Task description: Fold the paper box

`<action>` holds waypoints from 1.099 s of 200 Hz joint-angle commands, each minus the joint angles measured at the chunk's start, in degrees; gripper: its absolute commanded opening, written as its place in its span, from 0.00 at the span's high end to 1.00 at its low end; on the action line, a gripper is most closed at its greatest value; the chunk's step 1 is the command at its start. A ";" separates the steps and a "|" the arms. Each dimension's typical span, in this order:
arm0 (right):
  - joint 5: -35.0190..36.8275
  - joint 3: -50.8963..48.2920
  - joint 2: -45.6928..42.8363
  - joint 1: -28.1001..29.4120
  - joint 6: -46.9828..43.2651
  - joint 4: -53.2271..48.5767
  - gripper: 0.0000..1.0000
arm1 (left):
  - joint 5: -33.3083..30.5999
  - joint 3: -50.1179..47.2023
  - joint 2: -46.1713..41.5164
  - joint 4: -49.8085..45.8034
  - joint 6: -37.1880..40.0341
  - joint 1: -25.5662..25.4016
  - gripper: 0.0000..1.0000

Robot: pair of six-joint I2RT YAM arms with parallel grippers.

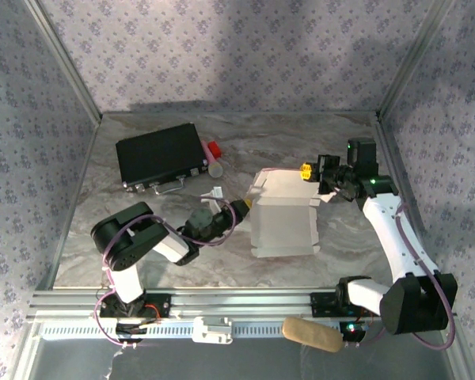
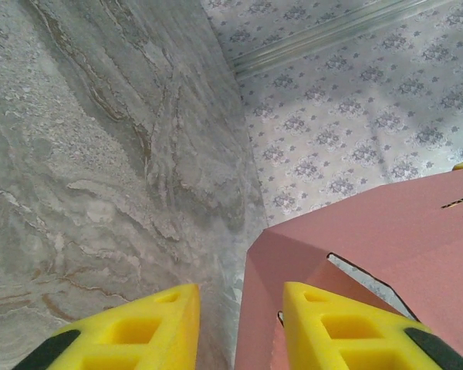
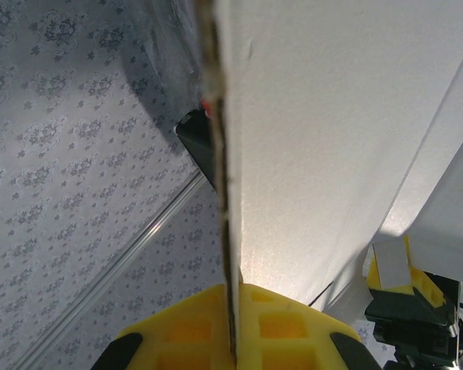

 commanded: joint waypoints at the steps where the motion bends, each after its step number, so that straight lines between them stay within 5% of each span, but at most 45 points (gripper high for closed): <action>1: -0.96 -0.44 0.14 -0.36 0.96 0.27 1.00 | -0.76 0.05 -1.34 3.89 0.61 -0.25 0.65; 131: -1.81 0.21 -0.25 -1.19 3.28 1.44 1.00 | -1.07 1.58 -3.21 3.89 -6.32 -0.23 0.57; 220: -2.37 0.11 0.19 -1.79 4.96 3.50 1.00 | -1.67 1.24 -4.32 3.89 -3.40 -1.84 0.55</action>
